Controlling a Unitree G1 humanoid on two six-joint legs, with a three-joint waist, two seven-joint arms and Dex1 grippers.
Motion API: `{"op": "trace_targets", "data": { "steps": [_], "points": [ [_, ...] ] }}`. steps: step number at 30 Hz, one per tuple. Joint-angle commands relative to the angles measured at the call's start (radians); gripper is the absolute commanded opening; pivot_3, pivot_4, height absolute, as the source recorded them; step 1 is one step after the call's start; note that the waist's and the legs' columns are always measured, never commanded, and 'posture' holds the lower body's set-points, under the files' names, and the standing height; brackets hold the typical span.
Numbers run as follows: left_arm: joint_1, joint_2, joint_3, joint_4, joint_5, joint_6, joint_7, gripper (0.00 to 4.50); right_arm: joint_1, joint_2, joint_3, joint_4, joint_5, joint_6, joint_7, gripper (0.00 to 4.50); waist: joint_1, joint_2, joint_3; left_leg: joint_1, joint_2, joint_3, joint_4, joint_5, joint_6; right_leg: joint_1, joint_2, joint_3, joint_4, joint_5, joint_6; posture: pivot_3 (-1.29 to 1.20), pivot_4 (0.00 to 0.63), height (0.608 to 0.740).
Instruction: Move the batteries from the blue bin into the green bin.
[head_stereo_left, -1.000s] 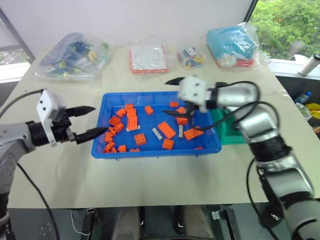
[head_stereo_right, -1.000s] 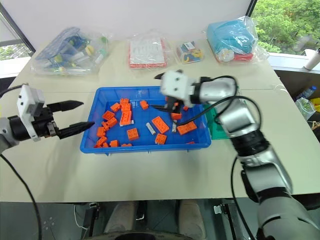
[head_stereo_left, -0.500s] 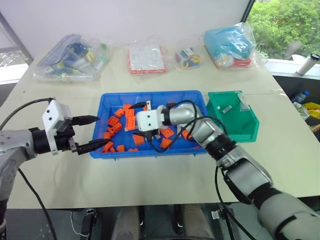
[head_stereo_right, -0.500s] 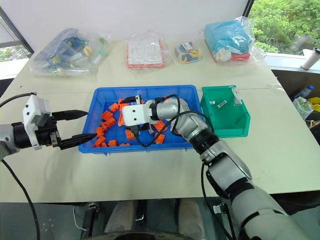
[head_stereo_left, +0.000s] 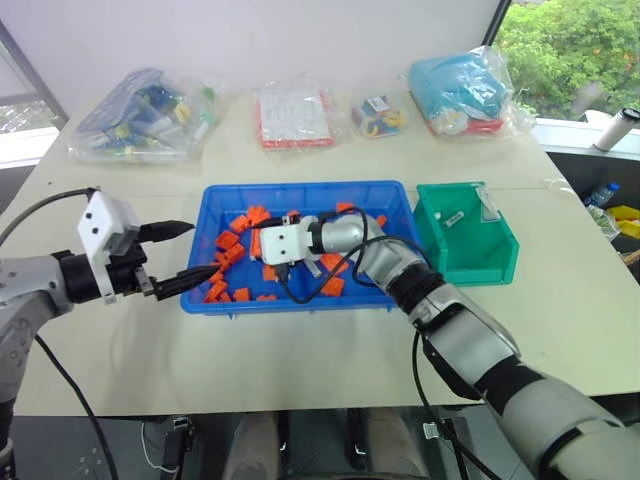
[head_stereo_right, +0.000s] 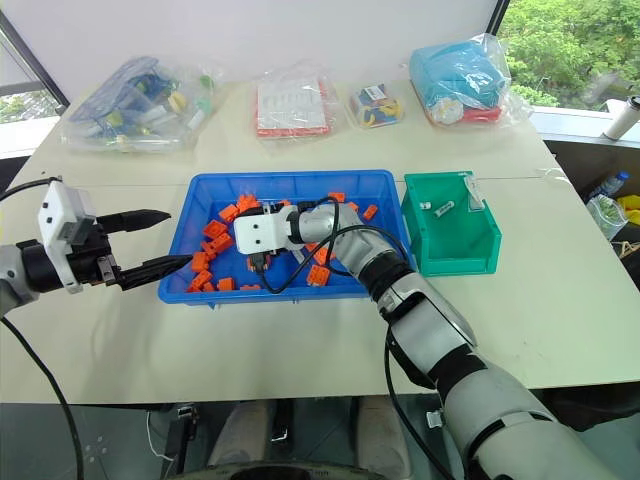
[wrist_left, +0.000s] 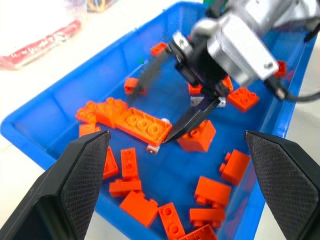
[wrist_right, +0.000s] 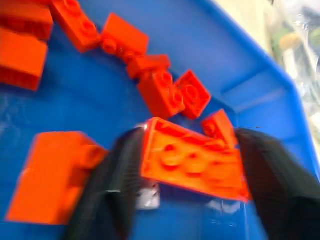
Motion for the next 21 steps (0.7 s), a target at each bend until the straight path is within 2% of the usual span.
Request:
{"op": "trace_targets", "data": {
  "steps": [1, 13, 17, 21],
  "points": [
    [-0.027, 0.015, 0.019, 0.010, -0.010, -0.007, -0.007, 4.50, -0.007, 0.007, -0.025, -0.022, 0.008, -0.007, 0.002, 1.36, -0.001, 0.000, 0.000, 0.000, 0.000, 0.000, 0.000, 0.000, 0.000, 0.000, 0.000, 0.000, 0.000, 0.000, 0.000, 0.00, 0.150, 0.737],
    [-0.027, -0.013, -0.028, -0.016, -0.017, -0.002, -0.009, 4.50, -0.070, 0.082, -0.061, 0.019, 0.006, 0.039, -0.058, 1.36, -0.005, 0.000, 0.000, 0.000, 0.000, 0.000, -0.001, 0.000, -0.001, 0.000, 0.001, 0.000, 0.000, 0.000, 0.000, 0.00, 0.150, 0.737],
    [-0.019, -0.017, -0.033, -0.027, -0.022, -0.001, -0.009, 4.50, -0.049, 0.100, -0.103, -0.067, 0.101, 0.136, 0.068, 1.36, -0.002, 0.000, 0.000, 0.000, 0.000, 0.000, -0.001, 0.000, -0.001, 0.000, 0.001, 0.000, 0.000, 0.000, 0.000, 0.00, 0.150, 0.737],
    [-0.020, -0.020, -0.042, -0.027, -0.023, -0.003, -0.008, 4.50, -0.011, 0.097, -0.090, -0.187, 0.153, 0.265, 0.209, 1.36, -0.001, 0.000, 0.000, 0.000, 0.000, -0.001, -0.001, 0.000, -0.001, 0.000, 0.001, 0.000, 0.000, 0.000, 0.000, 0.00, 0.150, 0.737]
  ]
}}
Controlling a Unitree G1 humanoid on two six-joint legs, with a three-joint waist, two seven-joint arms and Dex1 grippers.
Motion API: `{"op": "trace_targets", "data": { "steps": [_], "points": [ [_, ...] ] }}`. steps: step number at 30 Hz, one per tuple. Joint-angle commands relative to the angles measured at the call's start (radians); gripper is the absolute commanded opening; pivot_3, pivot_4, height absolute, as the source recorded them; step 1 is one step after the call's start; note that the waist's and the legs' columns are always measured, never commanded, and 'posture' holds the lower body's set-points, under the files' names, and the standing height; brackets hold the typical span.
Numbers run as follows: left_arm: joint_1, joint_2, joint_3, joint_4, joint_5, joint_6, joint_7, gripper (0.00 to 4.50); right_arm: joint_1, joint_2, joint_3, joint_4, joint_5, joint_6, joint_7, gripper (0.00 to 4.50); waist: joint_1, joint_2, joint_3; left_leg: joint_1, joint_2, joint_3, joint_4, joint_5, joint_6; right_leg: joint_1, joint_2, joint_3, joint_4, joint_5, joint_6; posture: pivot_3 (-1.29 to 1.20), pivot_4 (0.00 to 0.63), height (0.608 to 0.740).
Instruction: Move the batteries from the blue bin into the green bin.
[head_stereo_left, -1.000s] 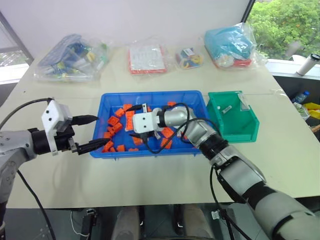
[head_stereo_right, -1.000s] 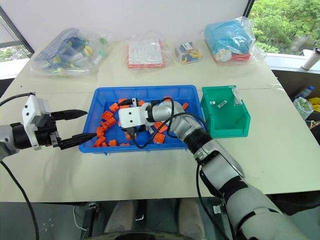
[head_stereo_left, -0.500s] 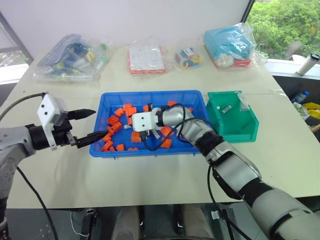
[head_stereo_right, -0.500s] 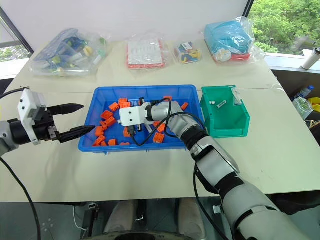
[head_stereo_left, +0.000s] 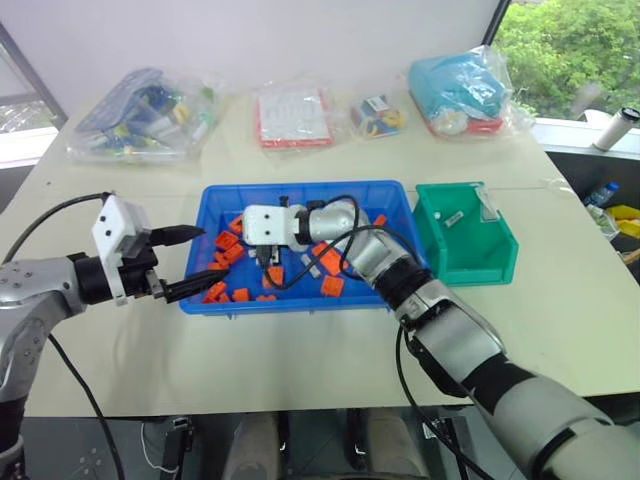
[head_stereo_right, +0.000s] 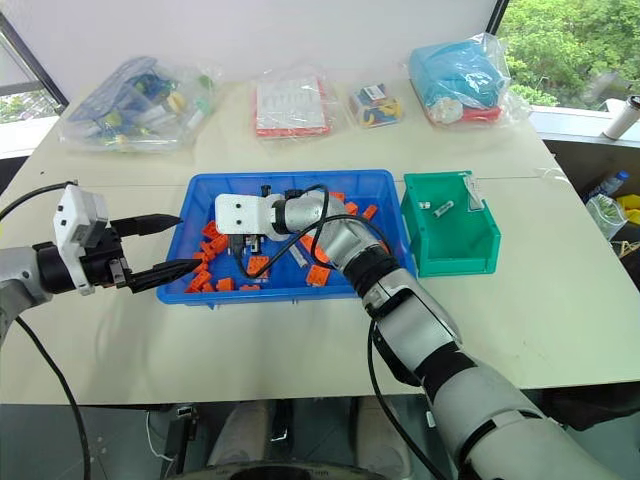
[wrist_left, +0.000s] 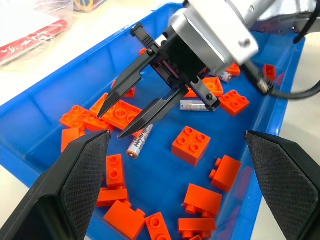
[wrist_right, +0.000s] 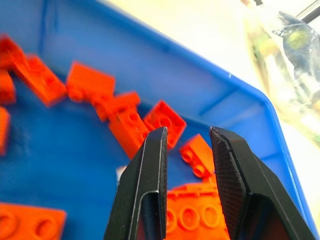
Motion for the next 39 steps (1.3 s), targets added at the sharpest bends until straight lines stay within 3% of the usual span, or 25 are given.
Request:
{"op": "trace_targets", "data": {
  "steps": [1, 5, 12, 39],
  "points": [
    [-0.004, -0.001, 0.005, -0.028, -0.015, -0.002, -0.001, 4.50, 0.015, 0.006, -0.005, -0.109, 0.047, 0.108, 0.098, 1.36, 0.000, 0.000, 0.000, 0.000, 0.000, 0.000, 0.000, 0.000, 0.000, 0.000, 0.000, 0.000, 0.000, 0.000, 0.000, 0.00, 0.150, 0.737],
    [-0.013, -0.001, 0.000, -0.024, -0.015, -0.003, 0.003, 4.50, 0.018, 0.022, 0.013, -0.144, 0.057, 0.266, 0.182, 1.36, 0.000, 0.000, 0.000, 0.000, 0.000, 0.000, 0.000, 0.000, 0.000, 0.000, 0.000, 0.000, 0.000, 0.000, 0.000, 0.00, 0.150, 0.737],
    [-0.017, 0.002, 0.010, -0.022, -0.015, -0.004, 0.006, 4.50, 0.002, 0.042, -0.016, -0.091, 0.049, 0.374, 0.133, 1.36, 0.000, 0.000, 0.000, 0.000, 0.000, 0.000, 0.000, 0.000, 0.000, 0.000, 0.000, 0.000, 0.000, 0.000, 0.000, 0.00, 0.150, 0.737],
    [-0.016, -0.017, 0.003, -0.023, -0.006, -0.021, 0.023, 4.50, -0.092, 0.033, -0.056, 0.138, 0.036, 0.288, 0.037, 1.36, -0.002, 0.000, 0.000, 0.000, 0.000, 0.000, 0.000, 0.000, 0.000, -0.001, 0.000, 0.000, 0.000, 0.000, 0.000, 0.00, 0.150, 0.737]
  ]
}}
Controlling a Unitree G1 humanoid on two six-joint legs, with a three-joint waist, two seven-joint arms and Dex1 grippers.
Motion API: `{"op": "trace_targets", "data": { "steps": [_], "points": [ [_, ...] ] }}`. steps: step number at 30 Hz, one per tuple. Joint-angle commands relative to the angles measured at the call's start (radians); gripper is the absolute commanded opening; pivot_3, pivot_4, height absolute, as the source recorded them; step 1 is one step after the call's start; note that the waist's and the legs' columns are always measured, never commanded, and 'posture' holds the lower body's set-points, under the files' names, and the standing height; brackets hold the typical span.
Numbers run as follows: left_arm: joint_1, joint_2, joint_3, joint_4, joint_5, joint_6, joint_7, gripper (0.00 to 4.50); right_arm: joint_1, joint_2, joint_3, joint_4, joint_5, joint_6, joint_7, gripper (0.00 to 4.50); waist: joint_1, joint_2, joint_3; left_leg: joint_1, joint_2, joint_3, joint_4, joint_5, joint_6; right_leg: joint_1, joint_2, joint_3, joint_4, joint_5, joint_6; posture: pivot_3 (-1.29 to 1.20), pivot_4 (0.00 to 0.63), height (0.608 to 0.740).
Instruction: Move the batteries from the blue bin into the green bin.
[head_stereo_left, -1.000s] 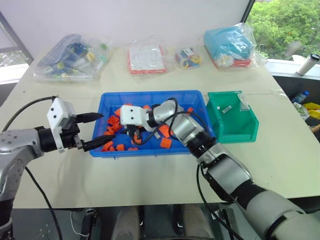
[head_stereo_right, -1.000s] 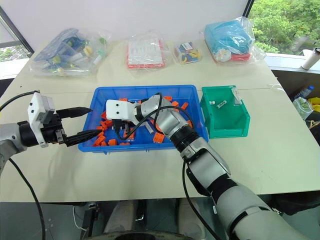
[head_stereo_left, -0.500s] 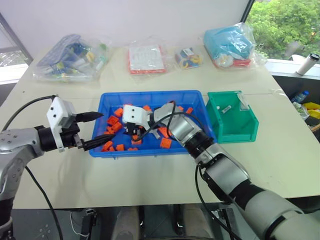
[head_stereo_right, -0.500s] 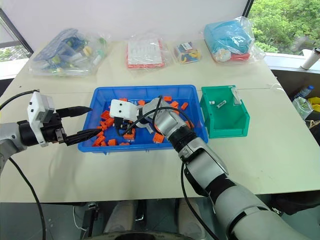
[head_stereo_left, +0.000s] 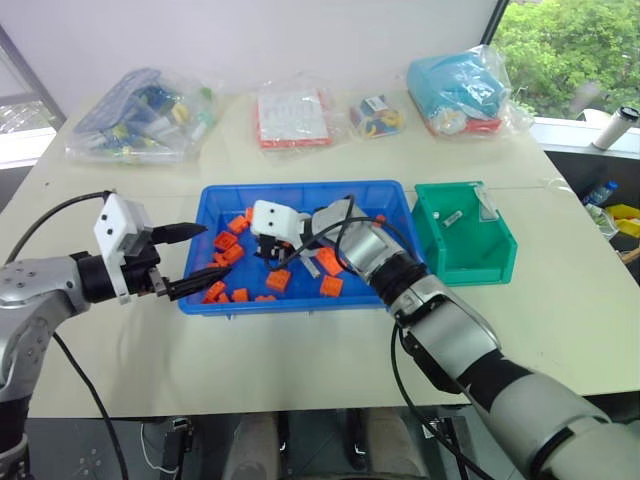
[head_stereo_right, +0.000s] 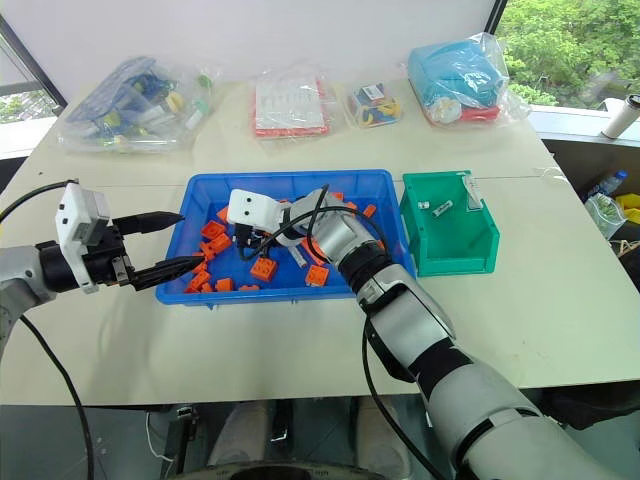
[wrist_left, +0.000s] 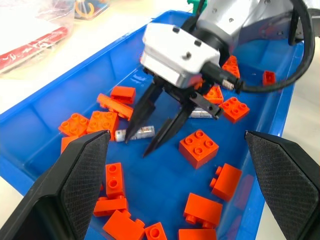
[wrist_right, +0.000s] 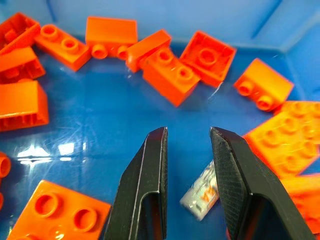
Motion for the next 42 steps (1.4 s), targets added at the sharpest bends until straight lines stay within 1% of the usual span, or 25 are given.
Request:
{"op": "trace_targets", "data": {
  "steps": [1, 5, 7, 10, 13, 15, 18, 23, 27, 36, 42],
  "points": [
    [-0.008, -0.002, 0.007, -0.022, -0.002, -0.017, 0.003, 4.50, -0.036, -0.004, -0.033, 0.008, 0.008, -0.013, -0.017, 1.36, 0.000, 0.000, 0.000, 0.000, 0.000, 0.000, 0.000, 0.000, 0.000, 0.000, 0.000, 0.000, 0.000, 0.000, 0.000, 0.00, 0.150, 0.737],
    [-0.003, -0.004, 0.008, -0.023, 0.001, -0.021, 0.002, 4.50, -0.035, -0.026, -0.042, -0.016, 0.008, 0.004, -0.009, 1.36, 0.001, 0.000, 0.000, 0.000, 0.000, 0.000, 0.000, 0.000, 0.000, 0.000, 0.000, 0.000, 0.000, 0.000, 0.000, 0.00, 0.150, 0.737],
    [0.002, -0.006, 0.007, -0.024, 0.003, -0.025, 0.001, 4.50, -0.022, -0.045, -0.046, -0.060, 0.010, 0.034, -0.004, 1.36, 0.001, 0.000, 0.000, 0.000, 0.000, 0.000, 0.000, 0.000, 0.000, 0.000, 0.000, 0.000, 0.000, 0.000, 0.000, 0.00, 0.150, 0.737],
    [0.005, -0.008, 0.005, -0.026, 0.001, -0.028, -0.003, 4.50, 0.023, -0.075, -0.074, -0.220, 0.050, 0.180, 0.028, 1.36, 0.002, 0.000, 0.000, 0.000, 0.000, 0.000, 0.000, 0.000, 0.000, 0.000, 0.000, 0.000, 0.000, 0.000, 0.000, 0.00, 0.150, 0.737],
    [0.006, -0.006, -0.006, -0.023, 0.005, -0.033, -0.015, 4.50, 0.084, -0.097, -0.093, -0.409, 0.081, 0.389, 0.041, 1.36, 0.003, 0.000, 0.000, 0.000, 0.000, 0.000, 0.000, 0.000, 0.000, 0.000, 0.000, 0.000, 0.000, 0.000, 0.000, 0.00, 0.150, 0.737],
    [-0.001, -0.006, -0.016, -0.016, 0.010, -0.037, -0.020, 4.50, 0.116, -0.106, -0.087, -0.489, 0.086, 0.486, 0.032, 1.36, 0.003, 0.000, 0.000, 0.000, 0.000, 0.000, 0.000, 0.000, 0.000, 0.000, 0.000, 0.000, 0.000, 0.000, 0.000, 0.00, 0.150, 0.737],
    [-0.024, -0.007, -0.032, 0.000, 0.014, -0.038, -0.023, 4.50, 0.151, -0.101, -0.080, -0.555, 0.098, 0.576, 0.014, 1.36, 0.003, 0.000, 0.000, 0.000, 0.000, 0.000, 0.000, 0.000, 0.000, 0.000, 0.000, 0.000, 0.000, 0.000, 0.000, 0.00, 0.150, 0.737],
    [-0.062, -0.005, -0.058, 0.021, 0.019, -0.039, -0.033, 4.50, 0.137, -0.052, -0.095, -0.517, 0.113, 0.610, -0.068, 1.36, 0.003, 0.000, 0.000, 0.000, 0.000, 0.000, 0.000, 0.000, 0.000, 0.000, 0.000, 0.000, 0.000, 0.000, 0.000, 0.00, 0.150, 0.737],
    [-0.085, 0.002, -0.068, 0.036, 0.020, -0.037, -0.041, 4.50, 0.106, -0.028, -0.095, -0.419, 0.112, 0.567, -0.115, 1.36, 0.002, 0.000, 0.000, 0.000, 0.000, 0.000, 0.000, 0.000, 0.000, -0.001, 0.000, 0.000, 0.000, 0.000, 0.000, 0.00, 0.150, 0.737],
    [-0.092, 0.016, -0.060, 0.040, 0.021, -0.030, -0.052, 4.50, 0.061, 0.019, -0.063, -0.230, 0.100, 0.471, -0.144, 1.36, 0.001, 0.000, 0.000, 0.000, 0.000, 0.000, -0.001, 0.000, 0.000, -0.001, 0.001, 0.000, 0.000, 0.000, 0.000, 0.00, 0.150, 0.737],
    [-0.075, 0.021, -0.042, 0.023, 0.016, -0.023, -0.046, 4.50, 0.052, 0.046, -0.019, -0.120, 0.069, 0.403, -0.135, 1.36, -0.001, 0.000, 0.000, 0.000, 0.000, 0.000, -0.001, 0.000, 0.000, 0.000, 0.001, 0.000, 0.000, 0.000, 0.000, 0.00, 0.150, 0.737]
  ]
}}
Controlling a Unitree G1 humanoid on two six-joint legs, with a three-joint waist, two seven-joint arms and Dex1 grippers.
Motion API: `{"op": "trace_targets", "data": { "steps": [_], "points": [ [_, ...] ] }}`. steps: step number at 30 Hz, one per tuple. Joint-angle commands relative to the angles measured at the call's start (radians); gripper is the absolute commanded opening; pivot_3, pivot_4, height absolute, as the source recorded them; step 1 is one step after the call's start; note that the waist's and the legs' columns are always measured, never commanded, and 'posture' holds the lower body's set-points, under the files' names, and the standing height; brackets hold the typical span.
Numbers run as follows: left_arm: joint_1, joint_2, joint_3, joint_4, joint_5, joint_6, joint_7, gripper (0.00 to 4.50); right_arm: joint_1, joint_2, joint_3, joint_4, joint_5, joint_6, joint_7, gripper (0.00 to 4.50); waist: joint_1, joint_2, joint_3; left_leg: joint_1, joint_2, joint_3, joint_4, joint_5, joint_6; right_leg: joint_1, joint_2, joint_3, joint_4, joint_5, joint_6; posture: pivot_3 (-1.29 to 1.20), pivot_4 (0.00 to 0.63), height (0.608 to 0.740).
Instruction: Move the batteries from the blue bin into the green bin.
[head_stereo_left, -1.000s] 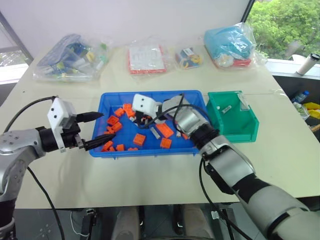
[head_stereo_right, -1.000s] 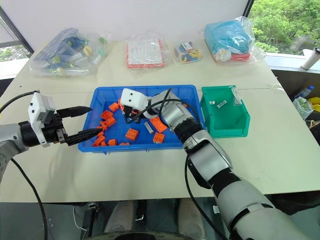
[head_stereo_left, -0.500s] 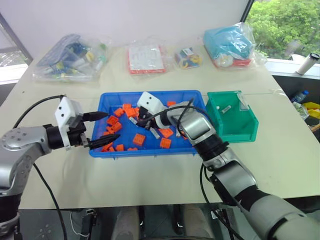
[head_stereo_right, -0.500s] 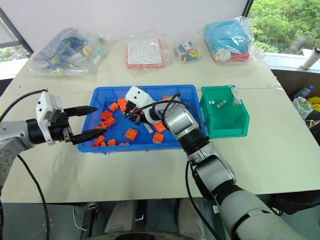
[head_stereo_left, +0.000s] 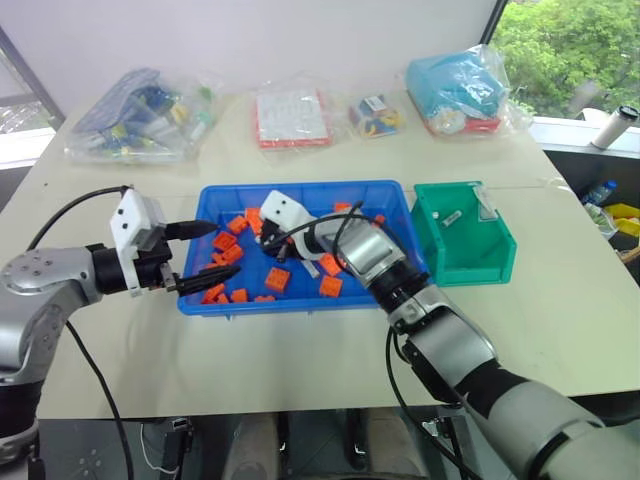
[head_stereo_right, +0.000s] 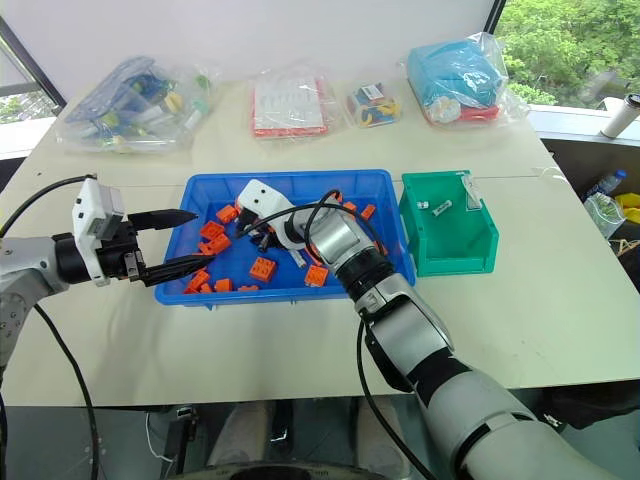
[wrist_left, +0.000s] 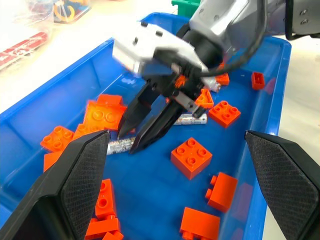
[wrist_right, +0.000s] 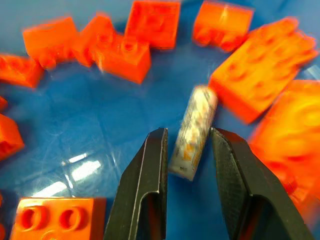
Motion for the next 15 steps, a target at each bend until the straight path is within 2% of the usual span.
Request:
{"op": "trace_targets", "data": {
  "steps": [1, 6, 8, 10, 11, 15],
  "points": [
    [0.004, 0.017, 0.036, -0.029, -0.005, -0.003, 0.002, 4.50, -0.017, 0.020, 0.027, 0.048, -0.020, -0.028, 0.009, 1.36, 0.000, 0.000, 0.000, 0.000, 0.000, 0.000, 0.000, 0.000, 0.000, 0.000, 0.000, 0.000, 0.000, 0.000, 0.000, 0.00, 0.150, 0.737],
    [0.008, 0.018, 0.040, -0.032, -0.009, -0.002, 0.007, 4.50, -0.026, 0.031, 0.026, 0.087, -0.024, -0.060, 0.007, 1.36, -0.006, 0.000, 0.000, 0.000, 0.000, 0.000, 0.000, 0.000, 0.000, 0.000, 0.000, 0.000, 0.000, 0.000, 0.000, 0.00, 0.150, 0.737],
    [0.009, 0.018, 0.041, -0.032, -0.009, -0.003, 0.007, 4.50, -0.024, 0.031, 0.021, 0.081, -0.020, -0.065, 0.013, 0.83, -0.011, 0.000, 0.000, 0.000, 0.000, 0.000, 0.000, 0.000, 0.000, 0.000, 0.000, 0.000, 0.000, 0.000, 0.000, 0.00, 0.150, 0.737],
    [0.010, 0.017, 0.040, -0.032, -0.010, -0.002, 0.005, 4.50, -0.021, 0.026, 0.020, 0.063, -0.019, -0.056, 0.021, 0.12, -0.015, 0.000, 0.000, 0.000, 0.000, -0.001, 0.000, 0.000, 0.000, 0.000, 0.000, 0.000, 0.000, 0.000, 0.000, 0.00, 0.150, 0.737],
    [0.007, 0.015, 0.035, -0.030, -0.011, -0.003, 0.002, 4.50, -0.019, 0.020, 0.018, 0.041, -0.016, -0.044, 0.030, 0.09, -0.016, 0.000, 0.000, 0.000, 0.000, -0.001, 0.000, 0.000, 0.000, 0.000, 0.000, 0.000, 0.000, 0.000, 0.000, 0.00, 0.150, 0.737],
    [-0.014, 0.002, -0.009, -0.030, -0.024, 0.002, -0.023, 4.50, 0.022, -0.081, -0.020, -0.259, 0.053, 0.099, 0.139, 0.09, -0.013, 0.000, 0.000, 0.000, 0.000, -0.002, 0.000, 0.000, 0.000, 0.000, 0.000, 0.000, 0.000, 0.000, 0.000, 0.00, 0.150, 0.737]
  ]
}}
